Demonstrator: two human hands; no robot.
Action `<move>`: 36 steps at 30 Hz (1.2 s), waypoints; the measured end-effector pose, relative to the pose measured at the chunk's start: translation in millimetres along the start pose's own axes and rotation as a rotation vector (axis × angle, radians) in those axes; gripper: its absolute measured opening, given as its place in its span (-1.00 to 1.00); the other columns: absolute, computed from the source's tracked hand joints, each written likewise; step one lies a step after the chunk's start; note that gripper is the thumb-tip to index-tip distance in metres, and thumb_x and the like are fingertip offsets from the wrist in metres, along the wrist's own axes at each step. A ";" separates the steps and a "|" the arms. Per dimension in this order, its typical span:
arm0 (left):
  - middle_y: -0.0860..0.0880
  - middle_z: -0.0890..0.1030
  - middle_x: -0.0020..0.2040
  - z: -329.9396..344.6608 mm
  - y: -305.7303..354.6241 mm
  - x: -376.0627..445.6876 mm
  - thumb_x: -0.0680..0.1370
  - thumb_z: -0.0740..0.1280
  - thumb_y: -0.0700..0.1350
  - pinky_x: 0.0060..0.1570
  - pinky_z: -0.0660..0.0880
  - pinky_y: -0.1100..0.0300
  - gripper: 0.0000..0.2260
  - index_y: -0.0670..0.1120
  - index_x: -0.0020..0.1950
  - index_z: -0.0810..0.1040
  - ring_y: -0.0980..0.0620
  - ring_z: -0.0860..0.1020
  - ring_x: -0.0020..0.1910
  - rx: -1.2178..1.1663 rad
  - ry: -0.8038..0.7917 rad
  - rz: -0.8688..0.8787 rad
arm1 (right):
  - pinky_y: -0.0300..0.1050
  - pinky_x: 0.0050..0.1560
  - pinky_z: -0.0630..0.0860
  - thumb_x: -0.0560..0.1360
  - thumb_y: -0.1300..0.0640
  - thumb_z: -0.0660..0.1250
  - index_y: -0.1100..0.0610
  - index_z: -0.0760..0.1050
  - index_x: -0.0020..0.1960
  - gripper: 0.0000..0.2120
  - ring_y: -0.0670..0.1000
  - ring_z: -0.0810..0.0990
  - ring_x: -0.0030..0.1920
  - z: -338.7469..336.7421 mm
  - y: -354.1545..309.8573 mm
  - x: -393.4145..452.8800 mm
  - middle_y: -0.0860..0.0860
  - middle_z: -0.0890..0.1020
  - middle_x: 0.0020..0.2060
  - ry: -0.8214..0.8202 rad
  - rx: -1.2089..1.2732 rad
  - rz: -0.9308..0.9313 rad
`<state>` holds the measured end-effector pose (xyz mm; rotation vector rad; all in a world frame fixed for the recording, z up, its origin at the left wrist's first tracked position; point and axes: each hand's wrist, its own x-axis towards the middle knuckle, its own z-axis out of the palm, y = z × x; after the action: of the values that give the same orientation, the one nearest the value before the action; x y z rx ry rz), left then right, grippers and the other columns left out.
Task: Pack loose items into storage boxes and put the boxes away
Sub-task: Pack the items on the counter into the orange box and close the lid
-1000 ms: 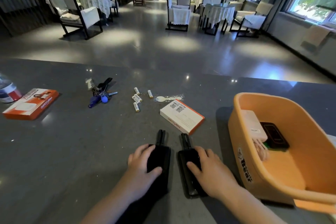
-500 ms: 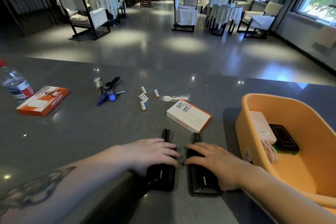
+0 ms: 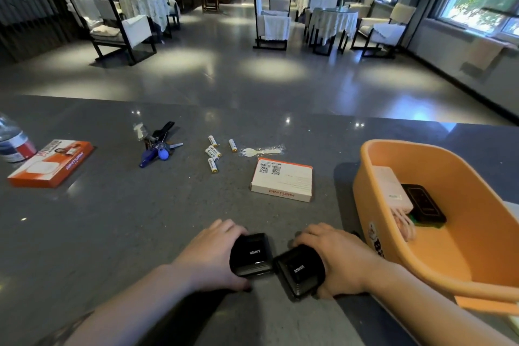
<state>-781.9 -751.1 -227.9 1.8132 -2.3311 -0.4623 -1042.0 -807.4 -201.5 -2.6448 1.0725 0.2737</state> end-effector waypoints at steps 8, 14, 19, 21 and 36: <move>0.25 0.42 -0.04 2.4 0.8 -7.7 0.07 0.41 0.30 0.02 0.38 0.33 -0.31 0.13 0.17 0.50 0.23 0.38 0.06 -0.158 0.271 -0.184 | -0.11 -0.10 0.50 0.07 -0.30 0.48 -0.11 0.38 0.07 -0.34 -0.11 0.50 -0.05 -17.8 -20.2 -14.9 -0.18 0.44 -0.05 0.141 0.072 0.126; 0.21 0.48 -0.12 -38.9 32.1 3.3 0.00 0.44 0.29 -0.14 0.34 0.28 -0.38 0.18 0.03 0.52 0.19 0.43 -0.07 -0.373 0.602 -0.221 | -0.31 -0.12 0.47 0.04 -0.35 0.46 -0.15 0.39 0.01 -0.38 -0.21 0.48 -0.09 -65.0 -35.7 -43.4 -0.22 0.44 -0.08 0.486 0.327 0.361; 0.17 0.52 -0.11 -51.3 77.6 23.6 -0.04 0.46 0.28 -0.11 0.44 0.20 -0.35 0.14 0.02 0.56 0.19 0.51 -0.11 -0.544 0.664 -0.165 | -0.18 -0.19 0.50 0.01 -0.38 0.45 -0.12 0.40 -0.09 -0.41 -0.19 0.49 -0.16 -106.7 5.2 -81.6 -0.21 0.48 -0.16 0.678 0.325 0.540; 0.16 0.52 -0.12 -46.7 93.7 36.3 -0.05 0.46 0.27 -0.11 0.44 0.20 -0.33 0.11 0.04 0.58 0.20 0.51 -0.12 -0.567 0.662 -0.158 | -0.16 -0.26 0.53 0.05 -0.39 0.44 -0.10 0.40 -0.10 -0.42 -0.19 0.50 -0.23 -115.3 36.9 -91.4 -0.17 0.51 -0.19 0.705 0.293 0.634; 0.23 0.49 -0.07 -34.7 128.5 67.7 -0.08 0.47 0.25 -0.11 0.39 0.31 -0.40 0.24 -0.06 0.52 0.25 0.48 -0.09 -0.597 0.668 -0.171 | -0.22 -0.36 0.48 0.17 -0.50 0.36 0.11 0.39 0.25 -0.11 -0.09 0.59 -0.24 -75.6 156.6 -24.0 -0.05 0.57 -0.06 0.444 0.209 0.944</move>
<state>-906.6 -793.2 -157.2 1.5491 -1.4122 -0.4242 -1163.6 -923.7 -151.7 -1.8665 2.2893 -0.2604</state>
